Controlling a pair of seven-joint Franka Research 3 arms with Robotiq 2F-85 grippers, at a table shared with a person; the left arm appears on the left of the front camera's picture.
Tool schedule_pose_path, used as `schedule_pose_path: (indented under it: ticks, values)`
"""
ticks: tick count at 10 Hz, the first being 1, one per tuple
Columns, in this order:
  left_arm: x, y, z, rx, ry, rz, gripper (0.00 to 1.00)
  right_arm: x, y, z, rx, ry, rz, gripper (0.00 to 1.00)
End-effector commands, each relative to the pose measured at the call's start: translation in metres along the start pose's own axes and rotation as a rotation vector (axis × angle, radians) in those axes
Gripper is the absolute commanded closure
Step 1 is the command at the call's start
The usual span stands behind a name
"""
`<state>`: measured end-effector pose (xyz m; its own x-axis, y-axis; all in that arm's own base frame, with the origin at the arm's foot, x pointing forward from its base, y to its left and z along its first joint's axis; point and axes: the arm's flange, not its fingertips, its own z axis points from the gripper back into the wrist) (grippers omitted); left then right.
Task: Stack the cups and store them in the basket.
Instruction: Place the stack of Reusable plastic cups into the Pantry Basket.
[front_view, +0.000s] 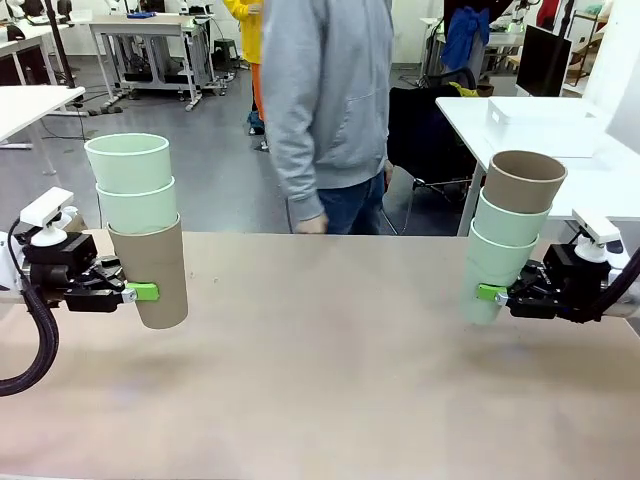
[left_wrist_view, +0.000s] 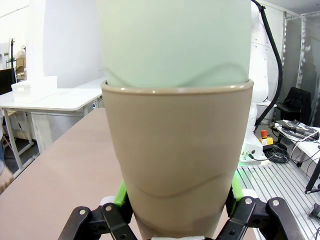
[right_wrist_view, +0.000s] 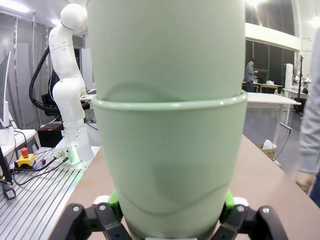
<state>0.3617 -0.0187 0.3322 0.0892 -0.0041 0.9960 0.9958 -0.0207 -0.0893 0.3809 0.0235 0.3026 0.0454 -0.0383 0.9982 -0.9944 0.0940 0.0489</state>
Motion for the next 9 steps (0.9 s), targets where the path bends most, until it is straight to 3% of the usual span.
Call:
schedule_pose_path:
  ticks: [1, 9]
  values:
    - [0.0059, -0.0001, -0.0008, 0.002, -0.014, 0.002, 0.15, 0.0038, -0.0004, -0.0004, -0.002, -0.003, 0.015, 0.16]
    - [0.0059, -0.0001, -0.0008, 0.002, -0.014, 0.002, 0.15, 0.0038, -0.0004, -0.0004, -0.002, -0.003, 0.015, 0.16]
